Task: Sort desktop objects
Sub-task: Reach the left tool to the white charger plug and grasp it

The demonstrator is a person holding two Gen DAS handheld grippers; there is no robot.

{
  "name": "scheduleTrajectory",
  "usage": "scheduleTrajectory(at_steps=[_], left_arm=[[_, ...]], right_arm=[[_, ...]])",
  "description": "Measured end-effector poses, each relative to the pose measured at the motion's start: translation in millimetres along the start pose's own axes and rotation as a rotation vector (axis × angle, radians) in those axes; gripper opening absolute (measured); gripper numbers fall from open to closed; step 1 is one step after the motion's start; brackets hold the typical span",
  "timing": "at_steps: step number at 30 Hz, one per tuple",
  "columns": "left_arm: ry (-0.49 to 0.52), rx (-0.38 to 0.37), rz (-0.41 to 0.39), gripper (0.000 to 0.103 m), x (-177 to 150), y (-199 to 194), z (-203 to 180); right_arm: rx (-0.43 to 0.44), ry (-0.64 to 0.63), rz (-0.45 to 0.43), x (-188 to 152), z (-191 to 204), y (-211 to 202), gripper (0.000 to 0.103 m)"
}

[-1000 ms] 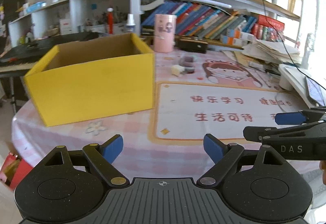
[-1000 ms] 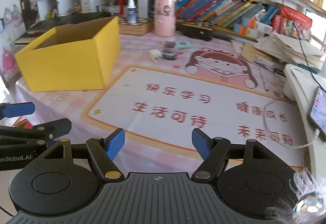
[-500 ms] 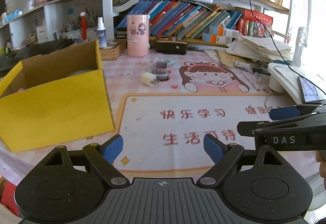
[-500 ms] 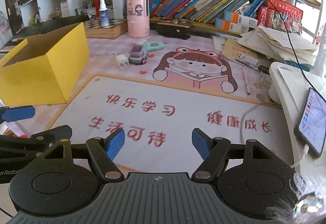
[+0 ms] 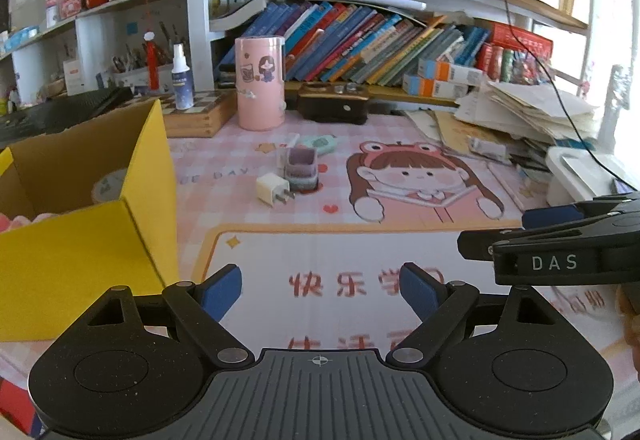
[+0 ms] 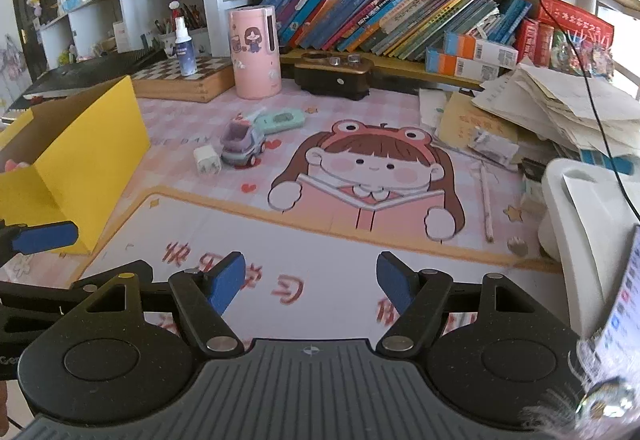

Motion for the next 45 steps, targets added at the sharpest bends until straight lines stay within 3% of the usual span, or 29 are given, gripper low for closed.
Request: scheduleTrajectory(at_steps=[13,20,33,42,45], left_arm=[[-0.033,0.106,0.001,0.087,21.7,33.9,4.3],[-0.038,0.154,0.001,0.081,31.6,50.5,6.8],[-0.076,0.242,0.011,0.055,43.3,79.2,19.4],[-0.11,0.287,0.026,0.052,49.8,108.6,30.9],[-0.117,0.287,0.037,0.046,50.6,123.9,34.2]], right_arm=[[0.059,-0.003,-0.006,34.5,-22.9,35.9,0.071],[0.076,-0.006,-0.013,46.7,-31.8,49.7,0.071],[0.111,-0.014,-0.029,62.7,-35.4,65.4,0.071],[0.132,-0.019,-0.042,73.1,-34.0,73.1,0.071],[0.132,-0.019,-0.041,74.1,-34.8,74.4,0.071]])
Point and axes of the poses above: each gripper's, at about its wrist camera, not at the fingertips, and y roughly the way its jaws point, z to its left, x to its top, the point moved 10 cm from there along y, roughly the way its jaws point, and after that the axes turned 4 degrees about -x, right-handed, at the moved point
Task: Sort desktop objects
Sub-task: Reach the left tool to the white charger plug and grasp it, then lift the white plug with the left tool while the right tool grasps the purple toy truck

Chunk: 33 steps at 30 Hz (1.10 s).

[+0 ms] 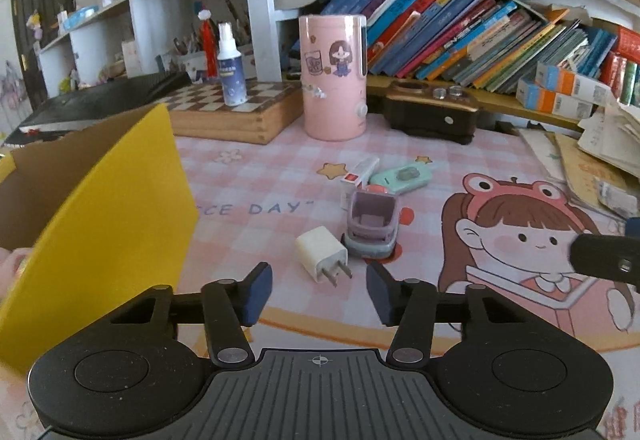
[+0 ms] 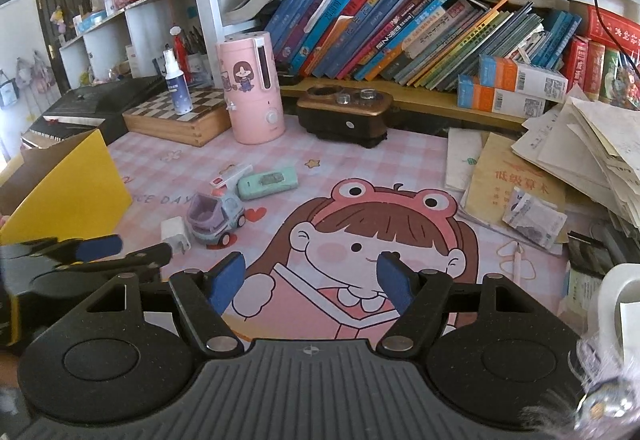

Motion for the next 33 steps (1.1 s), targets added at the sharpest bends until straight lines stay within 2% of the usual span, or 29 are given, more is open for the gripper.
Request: scheduleTrajectory(at_steps=[11,16,19,24,33], left_arm=[[0.006,0.037,0.049,0.044,5.6,44.9,-2.6],[-0.005,0.034,0.063,0.034,2.3,52.5,2.4],[-0.008,0.025,0.061,0.034,3.5,52.4,2.7],[-0.007,0.008,0.02,0.034,7.1,29.1,5.6],[-0.006,-0.069,-0.016,0.034,-4.7,-47.4,17.7]], right_arm=[[0.009,-0.013,0.011,2.0,-1.6,5.5,0.071],[0.016,-0.023,0.005,3.0,3.0,5.8,0.071],[0.022,-0.018,0.01,3.4,5.5,7.6,0.071],[0.028,-0.024,0.007,5.4,10.5,9.8,0.071],[0.065,-0.042,0.01,9.0,23.8,27.6,0.071]])
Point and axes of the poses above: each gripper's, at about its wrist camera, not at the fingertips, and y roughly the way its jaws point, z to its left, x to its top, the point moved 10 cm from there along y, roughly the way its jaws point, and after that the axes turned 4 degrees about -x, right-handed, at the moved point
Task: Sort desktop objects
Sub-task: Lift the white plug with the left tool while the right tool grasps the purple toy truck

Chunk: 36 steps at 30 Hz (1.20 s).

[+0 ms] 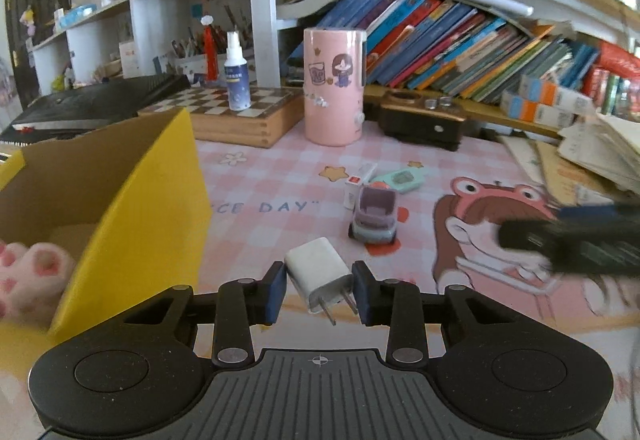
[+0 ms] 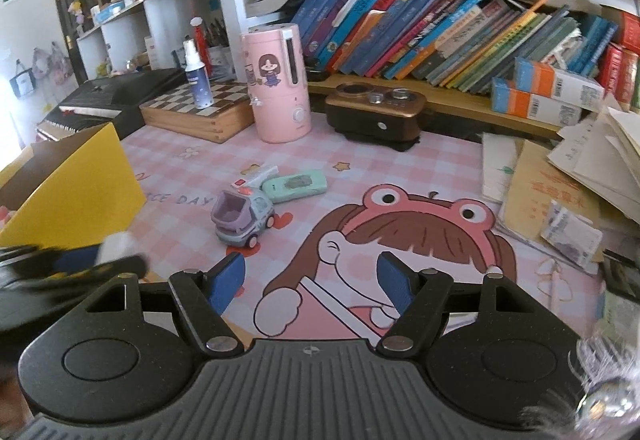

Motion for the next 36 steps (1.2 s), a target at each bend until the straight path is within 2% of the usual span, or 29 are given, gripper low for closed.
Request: scheduleTrajectory(at_steps=[7,12,16,32,35,36], left_arm=[[-0.012,-0.023,0.008,0.034,-15.9,-43.6,7.7],[-0.049,-0.022,0.021,0.034,-25.2,-56.8,14.5],[-0.058,-0.039,0.026,0.034,-28.5,-62.6,14.0],[-0.033,-0.077,0.032,0.034,-33.3,-68.9,-3.3],[-0.031,-0.073,0.034,0.034,-33.6,-70.2,-3.9],[-0.032,-0.072,0.035,0.034,-33.8,-70.5,-4.0]], right_arm=[[0.071,-0.137,0.023,1.4,18.3,37.9,0.074],[0.124,-0.26,0.032,-0.8,38.4,66.5,0.079],[0.161,-0.312,0.022,-0.5,52.5,80.3,0.082],[0.192,-0.296,0.024,7.7,70.1,129.1,0.083],[0.191,-0.278,0.025,9.2,68.8,134.6,0.08],[0.193,-0.279,0.022,9.6,69.3,135.1,0.076]])
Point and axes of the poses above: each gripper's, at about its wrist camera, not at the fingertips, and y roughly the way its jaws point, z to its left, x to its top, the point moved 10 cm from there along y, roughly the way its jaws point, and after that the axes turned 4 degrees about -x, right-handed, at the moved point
